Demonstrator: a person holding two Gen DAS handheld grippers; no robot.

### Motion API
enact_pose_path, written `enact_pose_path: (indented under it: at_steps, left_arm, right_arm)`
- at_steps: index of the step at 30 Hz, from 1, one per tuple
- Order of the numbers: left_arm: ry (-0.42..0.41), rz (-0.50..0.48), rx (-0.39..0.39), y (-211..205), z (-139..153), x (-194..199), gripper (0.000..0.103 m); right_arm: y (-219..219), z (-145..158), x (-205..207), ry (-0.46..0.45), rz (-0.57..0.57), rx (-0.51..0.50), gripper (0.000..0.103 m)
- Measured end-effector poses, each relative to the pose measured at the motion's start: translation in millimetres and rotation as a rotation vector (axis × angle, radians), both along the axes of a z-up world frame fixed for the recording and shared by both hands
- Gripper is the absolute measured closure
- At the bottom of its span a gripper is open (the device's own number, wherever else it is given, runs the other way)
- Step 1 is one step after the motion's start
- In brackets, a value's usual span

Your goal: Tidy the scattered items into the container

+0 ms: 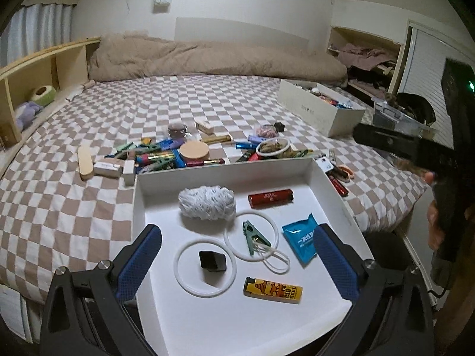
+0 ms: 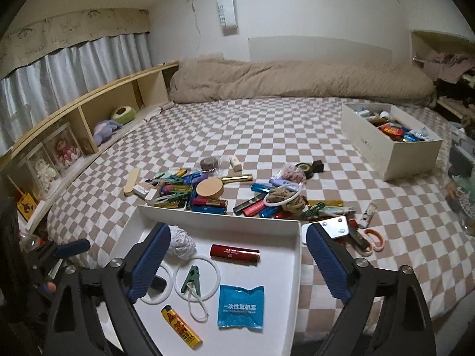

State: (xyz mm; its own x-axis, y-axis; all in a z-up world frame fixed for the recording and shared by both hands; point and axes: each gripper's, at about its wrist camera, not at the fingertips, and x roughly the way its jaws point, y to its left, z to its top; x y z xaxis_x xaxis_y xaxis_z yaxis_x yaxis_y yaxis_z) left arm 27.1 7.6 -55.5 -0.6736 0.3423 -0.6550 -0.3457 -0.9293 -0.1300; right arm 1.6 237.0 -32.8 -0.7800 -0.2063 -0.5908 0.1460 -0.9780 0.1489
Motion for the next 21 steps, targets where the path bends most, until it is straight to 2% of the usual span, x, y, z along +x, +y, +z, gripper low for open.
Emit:
enact_pose_path:
  at_steps: [4,6,16,21]
  left_arm:
    - [0.019,0.007,0.015,-4.3,8.3,3.4,0.0]
    - [0.03,0.01,0.018,-5.7,12.2,5.3,0.0]
    - [0.108,0.056,-0.03,-10.3,25.6,16.5,0.0]
    - [0.122,0.047,-0.013,-11.4,29.4,21.4,0.0]
  right_arm:
    - [3.4,6.3,13.1,0.027,-0.015,0.011,0.008]
    - [5.2,8.1,18.8,0.041,-0.026,0.016,0.0]
    - [17.9,11.8,41.1,0.075,-0.076,0.031,0.0]
    - [22.1,11.9,51.7,0.105,-0.091,0.038,0.0]
